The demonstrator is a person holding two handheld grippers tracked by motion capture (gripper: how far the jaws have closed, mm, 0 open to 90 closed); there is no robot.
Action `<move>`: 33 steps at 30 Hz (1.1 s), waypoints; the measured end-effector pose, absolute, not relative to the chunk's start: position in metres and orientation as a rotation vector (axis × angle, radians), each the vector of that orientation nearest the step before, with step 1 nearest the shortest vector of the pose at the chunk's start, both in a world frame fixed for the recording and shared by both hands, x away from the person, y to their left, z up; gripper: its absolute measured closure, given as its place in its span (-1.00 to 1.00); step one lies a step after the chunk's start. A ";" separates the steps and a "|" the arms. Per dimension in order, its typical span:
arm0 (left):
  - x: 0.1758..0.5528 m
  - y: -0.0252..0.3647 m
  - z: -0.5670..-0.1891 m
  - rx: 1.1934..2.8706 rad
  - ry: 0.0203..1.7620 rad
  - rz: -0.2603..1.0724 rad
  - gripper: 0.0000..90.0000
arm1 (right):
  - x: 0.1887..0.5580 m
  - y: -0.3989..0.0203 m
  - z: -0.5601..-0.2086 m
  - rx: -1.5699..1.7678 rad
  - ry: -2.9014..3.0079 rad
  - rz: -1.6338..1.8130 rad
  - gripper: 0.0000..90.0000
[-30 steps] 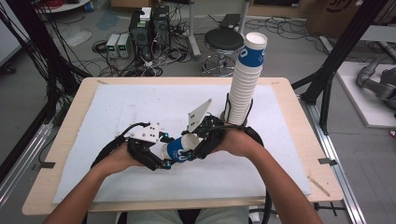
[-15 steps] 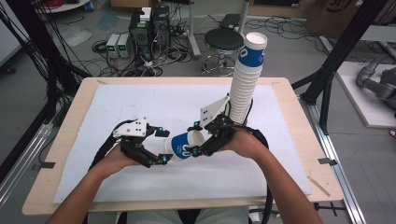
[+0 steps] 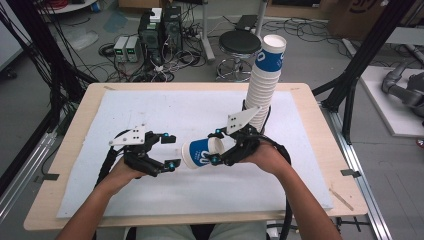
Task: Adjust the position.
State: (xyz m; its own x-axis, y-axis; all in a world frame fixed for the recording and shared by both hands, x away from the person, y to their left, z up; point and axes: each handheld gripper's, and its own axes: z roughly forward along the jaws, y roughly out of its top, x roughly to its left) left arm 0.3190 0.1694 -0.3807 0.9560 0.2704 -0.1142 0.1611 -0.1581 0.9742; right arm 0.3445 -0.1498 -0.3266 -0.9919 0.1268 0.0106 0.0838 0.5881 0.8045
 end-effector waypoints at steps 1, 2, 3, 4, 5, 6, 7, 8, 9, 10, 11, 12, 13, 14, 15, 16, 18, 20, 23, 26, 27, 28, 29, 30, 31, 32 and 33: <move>0.319 0.170 -0.382 1.723 0.332 0.102 -0.62 | 0.345 -0.150 -0.327 0.183 2.757 1.393 -0.31; 0.318 0.171 -0.383 1.716 0.332 0.106 -0.62 | 0.344 -0.152 -0.329 0.198 2.734 1.439 -0.31; 0.318 0.171 -0.385 1.702 0.334 0.110 -0.62 | 0.344 -0.154 -0.331 0.203 2.718 1.467 -0.31; 0.318 0.171 -0.385 1.702 0.334 0.110 -0.62 | 0.343 -0.155 -0.333 0.210 2.710 1.494 -0.31; 0.317 0.171 -0.386 1.689 0.337 0.112 -0.62 | 0.343 -0.156 -0.335 0.220 2.695 1.521 -0.31; 0.317 0.172 -0.387 1.684 0.336 0.119 -0.62 | 0.342 -0.158 -0.336 0.234 2.688 1.536 -0.31; 0.317 0.172 -0.388 1.678 0.334 0.123 -0.62 | 0.342 -0.159 -0.338 0.247 2.679 1.554 -0.31; 0.317 0.172 -0.388 1.678 0.334 0.123 -0.63 | 0.342 -0.160 -0.341 0.253 2.670 1.570 -0.31; 0.316 0.171 -0.389 1.678 0.337 0.122 -0.63 | 0.342 -0.161 -0.343 0.264 2.664 1.583 -0.31; 0.317 0.171 -0.389 1.675 0.336 0.121 -0.63 | 0.342 -0.162 -0.344 0.267 2.658 1.595 -0.31; 0.317 0.171 -0.389 1.670 0.336 0.118 -0.63 | 0.342 -0.162 -0.344 0.267 2.658 1.595 -0.31; 0.316 0.170 -0.389 1.664 0.332 0.119 -0.64 | 0.341 -0.163 -0.347 0.296 2.646 1.623 -0.31; 0.316 0.170 -0.389 1.664 0.332 0.119 -0.64 | 0.341 -0.164 -0.349 0.308 2.640 1.634 -0.31; 0.316 0.170 -0.390 1.658 0.329 0.115 -0.64 | 0.341 -0.165 -0.351 0.310 2.624 1.660 -0.31; 0.316 0.169 -0.390 1.657 0.327 0.115 -0.64 | 0.341 -0.165 -0.351 0.310 2.624 1.660 -0.31; 0.316 0.168 -0.390 1.657 0.325 0.114 -0.64 | 0.341 -0.167 -0.354 0.315 2.611 1.688 -0.31; 0.316 0.167 -0.390 1.656 0.323 0.116 -0.65 | 0.340 -0.167 -0.356 0.321 2.607 1.698 -0.31; 0.316 0.165 -0.391 1.655 0.321 0.115 -0.65 | 0.340 -0.167 -0.357 0.321 2.602 1.716 -0.31; 0.317 0.163 -0.391 1.650 0.317 0.109 -0.65 | 0.340 -0.167 -0.358 0.312 2.599 1.755 -0.31; 0.319 0.161 -0.392 1.634 0.315 0.099 -0.65 | 0.340 -0.167 -0.357 0.310 2.592 1.781 -0.31; 0.319 0.160 -0.392 1.629 0.312 0.091 -0.65 | 0.340 -0.167 -0.357 0.309 2.591 1.789 -0.31; 0.320 0.159 -0.393 1.626 0.307 0.085 -0.65 | 0.340 -0.168 -0.357 0.306 2.578 1.799 -0.31; 0.320 0.159 -0.393 1.626 0.307 0.085 -0.65 | 0.341 -0.168 -0.357 0.307 2.578 1.807 -0.31; 0.320 0.159 -0.393 1.625 0.302 0.081 -0.65 | 0.340 -0.168 -0.357 0.308 2.583 1.814 -0.31; 0.320 0.157 -0.394 1.619 0.295 0.072 -0.66 | 0.340 -0.169 -0.356 0.309 2.577 1.829 -0.31; 0.320 0.157 -0.394 1.619 0.295 0.072 -0.67 | 0.340 -0.169 -0.356 0.309 2.577 1.829 -0.31; 0.320 0.157 -0.394 1.615 0.290 0.064 -0.67 | 0.341 -0.169 -0.356 0.300 2.569 1.849 -0.31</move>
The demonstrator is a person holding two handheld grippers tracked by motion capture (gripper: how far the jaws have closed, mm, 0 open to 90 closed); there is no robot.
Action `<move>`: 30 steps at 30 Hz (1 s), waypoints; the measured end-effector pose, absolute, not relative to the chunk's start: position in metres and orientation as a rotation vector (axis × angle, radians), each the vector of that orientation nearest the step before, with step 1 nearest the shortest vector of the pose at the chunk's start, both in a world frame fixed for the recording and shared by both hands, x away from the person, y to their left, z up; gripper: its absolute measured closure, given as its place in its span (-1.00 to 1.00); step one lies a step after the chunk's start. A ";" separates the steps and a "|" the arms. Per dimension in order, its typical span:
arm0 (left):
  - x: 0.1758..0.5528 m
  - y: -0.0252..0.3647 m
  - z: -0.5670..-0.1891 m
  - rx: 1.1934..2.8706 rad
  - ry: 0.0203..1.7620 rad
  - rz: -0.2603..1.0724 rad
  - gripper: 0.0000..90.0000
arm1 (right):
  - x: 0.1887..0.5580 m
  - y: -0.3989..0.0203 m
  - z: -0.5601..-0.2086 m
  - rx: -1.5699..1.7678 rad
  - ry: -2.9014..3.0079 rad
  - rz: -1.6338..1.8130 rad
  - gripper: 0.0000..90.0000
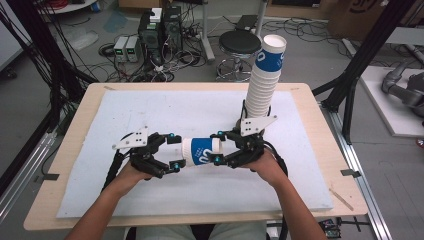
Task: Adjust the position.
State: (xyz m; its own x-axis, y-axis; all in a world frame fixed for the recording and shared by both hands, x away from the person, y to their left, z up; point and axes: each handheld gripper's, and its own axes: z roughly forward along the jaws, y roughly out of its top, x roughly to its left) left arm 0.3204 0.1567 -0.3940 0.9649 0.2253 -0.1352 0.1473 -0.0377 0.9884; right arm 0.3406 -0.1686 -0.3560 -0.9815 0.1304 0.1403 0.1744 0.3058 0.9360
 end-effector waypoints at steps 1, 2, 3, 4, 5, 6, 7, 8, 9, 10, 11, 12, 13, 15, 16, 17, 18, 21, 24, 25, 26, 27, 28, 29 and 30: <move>0.320 0.156 -0.394 1.607 0.289 0.055 -0.67 | 0.340 -0.169 -0.356 -0.300 -2.500 -1.799 -0.31; 0.320 0.155 -0.394 1.601 0.288 0.052 -0.67 | 0.340 -0.168 -0.356 -0.297 -2.496 -1.804 -0.31; 0.320 0.155 -0.394 1.603 0.284 0.053 -0.67 | 0.341 -0.168 -0.356 -0.284 -2.489 -1.810 -0.31; 0.321 0.153 -0.395 1.600 0.287 0.044 -0.67 | 0.340 -0.168 -0.356 -0.285 -2.481 -1.811 -0.31; 0.321 0.153 -0.395 1.600 0.287 0.044 -0.67 | 0.341 -0.168 -0.356 -0.280 -2.475 -1.812 -0.31; 0.321 0.152 -0.395 1.603 0.288 0.037 -0.67 | 0.341 -0.167 -0.357 -0.279 -2.470 -1.813 -0.31; 0.322 0.151 -0.396 1.602 0.286 0.029 -0.67 | 0.341 -0.167 -0.357 -0.279 -2.470 -1.813 -0.31; 0.322 0.150 -0.397 1.609 0.279 0.017 -0.67 | 0.341 -0.167 -0.357 -0.272 -2.460 -1.806 -0.31; 0.322 0.150 -0.397 1.609 0.279 0.017 -0.67 | 0.341 -0.166 -0.357 -0.268 -2.464 -1.811 -0.31; 0.322 0.150 -0.397 1.608 0.275 -0.001 -0.67 | 0.341 -0.166 -0.357 -0.268 -2.460 -1.806 -0.31; 0.322 0.150 -0.397 1.608 0.275 -0.001 -0.67 | 0.341 -0.165 -0.358 -0.268 -2.458 -1.799 -0.31; 0.322 0.149 -0.398 1.607 0.275 -0.007 -0.67 | 0.341 -0.165 -0.358 -0.268 -2.458 -1.799 -0.31; 0.322 0.149 -0.398 1.609 0.277 -0.011 -0.67 | 0.342 -0.165 -0.358 -0.269 -2.454 -1.797 -0.31; 0.322 0.149 -0.398 1.610 0.279 -0.016 -0.63 | 0.343 -0.164 -0.359 -0.263 -2.451 -1.800 -0.31; 0.322 0.150 -0.398 1.605 0.277 -0.018 -0.59 | 0.342 -0.164 -0.359 -0.258 -2.449 -1.789 -0.31; 0.323 0.150 -0.398 1.608 0.268 -0.016 -0.58 | 0.342 -0.163 -0.359 -0.257 -2.451 -1.786 -0.31; 0.323 0.151 -0.397 1.609 0.265 -0.014 -0.56 | 0.342 -0.163 -0.359 -0.257 -2.449 -1.779 -0.30; 0.322 0.152 -0.397 1.613 0.265 -0.004 -0.51 | 0.342 -0.163 -0.360 -0.262 -2.455 -1.771 -0.30; 0.322 0.153 -0.396 1.623 0.260 0.006 -0.45 | 0.343 -0.163 -0.360 -0.257 -2.461 -1.761 -0.29; 0.321 0.153 -0.395 1.626 0.259 0.008 -0.44 | 0.343 -0.163 -0.360 -0.256 -2.463 -1.758 -0.29; 0.321 0.153 -0.392 1.643 0.257 0.014 -0.43 | 0.343 -0.162 -0.360 -0.256 -2.470 -1.758 -0.29; 0.321 0.153 -0.392 1.643 0.257 0.014 -0.42 | 0.343 -0.162 -0.360 -0.263 -2.468 -1.756 -0.29; 0.321 0.153 -0.390 1.645 0.260 0.018 -0.40 | 0.343 -0.162 -0.359 -0.273 -2.463 -1.752 -0.30; 0.322 0.153 -0.388 1.653 0.255 0.022 -0.39 | 0.343 -0.162 -0.359 -0.280 -2.463 -1.763 -0.30; 0.322 0.153 -0.387 1.662 0.258 0.021 -0.38 | 0.343 -0.162 -0.359 -0.279 -2.460 -1.761 -0.31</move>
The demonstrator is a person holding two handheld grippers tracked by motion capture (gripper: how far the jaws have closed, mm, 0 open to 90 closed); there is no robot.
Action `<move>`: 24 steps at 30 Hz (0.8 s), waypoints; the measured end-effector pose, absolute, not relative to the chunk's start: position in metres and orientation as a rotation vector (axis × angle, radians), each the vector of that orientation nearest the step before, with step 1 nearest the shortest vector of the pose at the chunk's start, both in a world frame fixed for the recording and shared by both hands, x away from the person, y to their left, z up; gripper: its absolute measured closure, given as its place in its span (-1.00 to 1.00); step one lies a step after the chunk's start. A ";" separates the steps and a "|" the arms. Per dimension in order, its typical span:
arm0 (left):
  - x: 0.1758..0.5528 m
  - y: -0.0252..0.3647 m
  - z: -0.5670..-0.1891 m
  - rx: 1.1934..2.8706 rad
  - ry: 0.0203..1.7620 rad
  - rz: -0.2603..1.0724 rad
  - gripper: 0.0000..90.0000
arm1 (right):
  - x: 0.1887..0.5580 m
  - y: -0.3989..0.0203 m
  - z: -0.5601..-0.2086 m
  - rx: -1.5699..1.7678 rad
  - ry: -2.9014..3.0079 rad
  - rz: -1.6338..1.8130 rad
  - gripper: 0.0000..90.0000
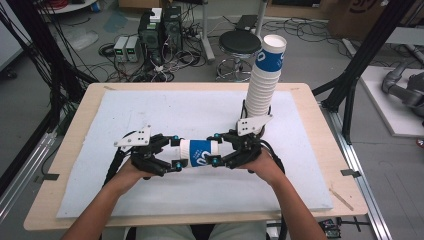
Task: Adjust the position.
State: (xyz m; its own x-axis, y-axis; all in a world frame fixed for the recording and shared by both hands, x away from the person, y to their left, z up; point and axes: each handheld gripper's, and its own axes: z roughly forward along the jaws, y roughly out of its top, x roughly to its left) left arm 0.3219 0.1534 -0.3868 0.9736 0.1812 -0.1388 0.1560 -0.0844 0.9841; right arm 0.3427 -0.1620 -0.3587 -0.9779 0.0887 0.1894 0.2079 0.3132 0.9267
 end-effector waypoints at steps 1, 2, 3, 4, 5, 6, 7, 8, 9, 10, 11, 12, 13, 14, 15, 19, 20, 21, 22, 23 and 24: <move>0.323 0.153 -0.384 1.676 0.253 0.024 -0.38 | 0.343 -0.162 -0.359 -0.279 -2.460 -1.761 -0.31; 0.323 0.153 -0.382 1.689 0.253 0.029 -0.38 | 0.343 -0.162 -0.358 -0.283 -2.463 -1.763 -0.31; 0.323 0.153 -0.380 1.701 0.255 0.032 -0.36 | 0.341 -0.162 -0.358 -0.302 -2.469 -1.762 -0.38; 0.324 0.153 -0.378 1.718 0.260 0.038 -0.36 | 0.341 -0.162 -0.358 -0.309 -2.473 -1.769 -0.46; 0.324 0.153 -0.376 1.733 0.261 0.043 -0.36 | 0.341 -0.162 -0.358 -0.309 -2.473 -1.769 -0.46; 0.325 0.153 -0.375 1.744 0.261 0.046 -0.35 | 0.340 -0.163 -0.357 -0.336 -2.472 -1.780 -0.54; 0.325 0.154 -0.373 1.763 0.265 0.050 -0.35 | 0.340 -0.163 -0.356 -0.334 -2.471 -1.791 -0.54; 0.326 0.155 -0.370 1.791 0.268 0.051 -0.34 | 0.340 -0.164 -0.355 -0.341 -2.476 -1.789 -0.54; 0.326 0.155 -0.370 1.791 0.268 0.051 -0.33 | 0.339 -0.165 -0.354 -0.347 -2.474 -1.794 -0.54; 0.326 0.155 -0.369 1.797 0.269 0.051 -0.32 | 0.339 -0.166 -0.354 -0.347 -2.476 -1.794 -0.54; 0.326 0.156 -0.368 1.801 0.268 0.049 -0.31 | 0.339 -0.167 -0.354 -0.359 -2.479 -1.801 -0.54; 0.326 0.156 -0.367 1.805 0.268 0.054 -0.31 | 0.340 -0.168 -0.354 -0.367 -2.483 -1.801 -0.54; 0.326 0.156 -0.366 1.817 0.272 0.062 -0.31 | 0.340 -0.169 -0.354 -0.376 -2.493 -1.808 -0.54; 0.326 0.155 -0.364 1.837 0.274 0.073 -0.31 | 0.340 -0.170 -0.354 -0.381 -2.508 -1.809 -0.54; 0.326 0.155 -0.360 1.867 0.272 0.080 -0.31 | 0.340 -0.170 -0.353 -0.383 -2.518 -1.809 -0.54; 0.328 0.154 -0.350 1.920 0.256 0.097 -0.31 | 0.337 -0.172 -0.351 -0.387 -2.574 -1.791 -0.54; 0.328 0.152 -0.345 1.958 0.254 0.106 -0.31 | 0.337 -0.172 -0.350 -0.385 -2.611 -1.784 -0.54; 0.328 0.152 -0.345 1.958 0.254 0.106 -0.31 | 0.336 -0.171 -0.350 -0.379 -2.631 -1.774 -0.54; 0.329 0.151 -0.341 1.997 0.243 0.122 -0.31 | 0.336 -0.171 -0.350 -0.379 -2.631 -1.774 -0.54; 0.330 0.150 -0.338 2.022 0.240 0.134 -0.31 | 0.335 -0.171 -0.349 -0.371 -2.659 -1.756 -0.54; 0.330 0.150 -0.334 2.052 0.230 0.145 -0.31 | 0.334 -0.169 -0.347 -0.351 -2.692 -1.736 -0.54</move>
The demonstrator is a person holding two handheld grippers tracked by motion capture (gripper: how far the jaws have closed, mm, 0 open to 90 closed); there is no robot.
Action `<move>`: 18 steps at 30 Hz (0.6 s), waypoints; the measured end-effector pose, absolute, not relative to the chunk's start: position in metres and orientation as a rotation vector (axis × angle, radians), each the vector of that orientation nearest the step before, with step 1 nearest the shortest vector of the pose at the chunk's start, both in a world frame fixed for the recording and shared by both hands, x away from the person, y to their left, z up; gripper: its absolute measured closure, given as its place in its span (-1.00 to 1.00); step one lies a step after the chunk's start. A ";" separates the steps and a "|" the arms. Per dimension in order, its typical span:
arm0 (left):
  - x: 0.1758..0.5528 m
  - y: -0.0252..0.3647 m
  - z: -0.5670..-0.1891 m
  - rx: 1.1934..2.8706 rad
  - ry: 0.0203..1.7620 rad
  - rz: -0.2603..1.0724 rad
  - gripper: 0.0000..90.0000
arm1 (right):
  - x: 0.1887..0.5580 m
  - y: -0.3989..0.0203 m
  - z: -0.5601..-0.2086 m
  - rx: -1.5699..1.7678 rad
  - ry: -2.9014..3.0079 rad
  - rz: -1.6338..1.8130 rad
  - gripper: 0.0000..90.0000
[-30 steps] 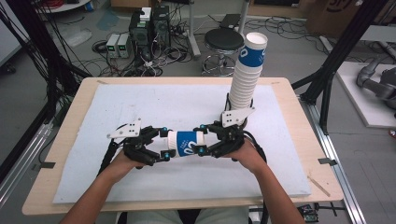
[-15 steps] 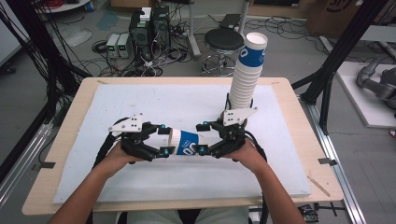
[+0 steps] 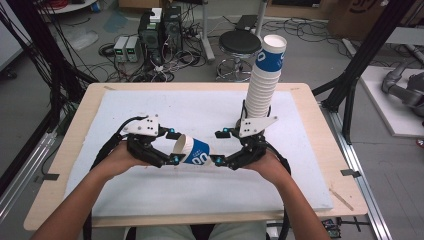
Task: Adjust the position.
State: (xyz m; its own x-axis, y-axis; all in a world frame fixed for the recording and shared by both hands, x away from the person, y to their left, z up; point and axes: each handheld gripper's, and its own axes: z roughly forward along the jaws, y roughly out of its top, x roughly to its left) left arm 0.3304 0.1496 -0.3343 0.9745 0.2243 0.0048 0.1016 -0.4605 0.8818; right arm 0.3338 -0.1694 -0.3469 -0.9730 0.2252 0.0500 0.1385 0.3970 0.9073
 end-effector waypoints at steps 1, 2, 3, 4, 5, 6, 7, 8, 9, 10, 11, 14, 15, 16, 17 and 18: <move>0.331 0.148 -0.331 2.075 0.224 0.151 -0.32 | 0.333 -0.169 -0.346 0.323 2.563 1.630 -0.54; 0.332 0.147 -0.328 2.094 0.221 0.158 -0.32 | 0.333 -0.169 -0.346 0.323 2.563 1.630 -0.54; 0.332 0.146 -0.326 2.109 0.219 0.157 -0.32 | 0.333 -0.168 -0.345 0.314 2.563 1.602 -0.54; 0.332 0.144 -0.323 2.136 0.211 0.163 -0.32 | 0.332 -0.165 -0.344 0.290 2.574 1.544 -0.54; 0.332 0.142 -0.321 2.153 0.209 0.162 -0.32 | 0.332 -0.165 -0.344 0.290 2.574 1.544 -0.54; 0.333 0.141 -0.319 2.165 0.205 0.165 -0.32 | 0.331 -0.162 -0.344 0.275 2.585 1.495 -0.54; 0.333 0.139 -0.316 2.188 0.194 0.167 -0.32 | 0.331 -0.160 -0.343 0.265 2.590 1.474 -0.54; 0.333 0.137 -0.314 2.201 0.193 0.167 -0.32 | 0.331 -0.158 -0.343 0.256 2.595 1.466 -0.54; 0.333 0.135 -0.312 2.212 0.187 0.166 -0.32 | 0.331 -0.157 -0.342 0.243 2.603 1.458 -0.54; 0.333 0.133 -0.310 2.231 0.177 0.168 -0.32 | 0.331 -0.155 -0.342 0.242 2.607 1.446 -0.54; 0.333 0.129 -0.307 2.278 0.159 0.183 -0.32 | 0.331 -0.153 -0.341 0.232 2.610 1.436 -0.54; 0.333 0.124 -0.303 2.319 0.147 0.182 -0.32 | 0.333 -0.148 -0.340 0.208 2.627 1.407 -0.54; 0.333 0.124 -0.303 2.319 0.147 0.182 -0.32 | 0.333 -0.147 -0.340 0.199 2.632 1.404 -0.54; 0.333 0.120 -0.300 2.355 0.137 0.183 -0.32 | 0.333 -0.144 -0.340 0.185 2.646 1.389 -0.54; 0.333 0.120 -0.300 2.355 0.137 0.183 -0.32 | 0.333 -0.142 -0.340 0.177 2.652 1.373 -0.54; 0.334 0.117 -0.298 2.364 0.135 0.177 -0.32 | 0.333 -0.139 -0.340 0.167 2.662 1.357 -0.54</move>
